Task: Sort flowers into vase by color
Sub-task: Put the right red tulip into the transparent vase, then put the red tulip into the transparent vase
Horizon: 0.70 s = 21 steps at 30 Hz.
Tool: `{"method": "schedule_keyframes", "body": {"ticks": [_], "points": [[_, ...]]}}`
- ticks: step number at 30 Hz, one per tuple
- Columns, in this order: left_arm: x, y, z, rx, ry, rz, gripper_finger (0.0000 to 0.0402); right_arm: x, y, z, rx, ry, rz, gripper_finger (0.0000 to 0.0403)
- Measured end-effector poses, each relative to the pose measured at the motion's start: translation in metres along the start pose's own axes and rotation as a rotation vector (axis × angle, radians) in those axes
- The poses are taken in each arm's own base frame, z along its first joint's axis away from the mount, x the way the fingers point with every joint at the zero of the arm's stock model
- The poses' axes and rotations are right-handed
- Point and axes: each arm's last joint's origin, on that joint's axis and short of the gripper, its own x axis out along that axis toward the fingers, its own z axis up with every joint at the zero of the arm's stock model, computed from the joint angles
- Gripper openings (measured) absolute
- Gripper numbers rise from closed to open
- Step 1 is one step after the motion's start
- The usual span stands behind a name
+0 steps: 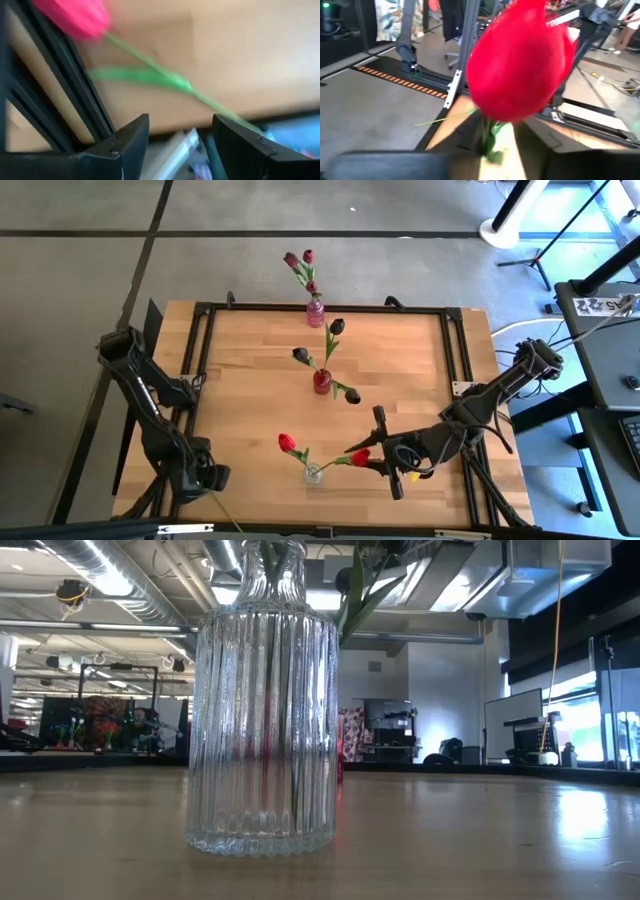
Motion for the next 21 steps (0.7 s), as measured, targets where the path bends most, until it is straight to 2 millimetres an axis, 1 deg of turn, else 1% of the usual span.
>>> {"method": "schedule_keyframes", "body": {"ticks": [5,9,13,17,21], "points": [[0.013,-0.001,0.012,-0.046,-0.131,0.095,0.0212,0.0,0.0,0.0,0.0,-0.001,-0.007,0.0174],[0.019,-0.005,0.016,-0.083,-0.132,0.166,0.0212,0.0,0.0,0.0,0.002,-0.001,-0.007,0.0216],[0.026,-0.008,0.018,-0.102,-0.13,0.219,0.0212,0.0,-0.001,0.0,0.004,-0.002,-0.038,0.0233],[0.033,-0.011,0.022,-0.119,-0.128,0.27,0.0212,0.0,-0.001,0.001,0.005,-0.003,-0.041,0.0233],[0.037,-0.018,0.028,-0.119,-0.141,0.272,0.0212,0.0,-0.001,0.001,0.004,-0.004,-0.042,0.0233]]}}
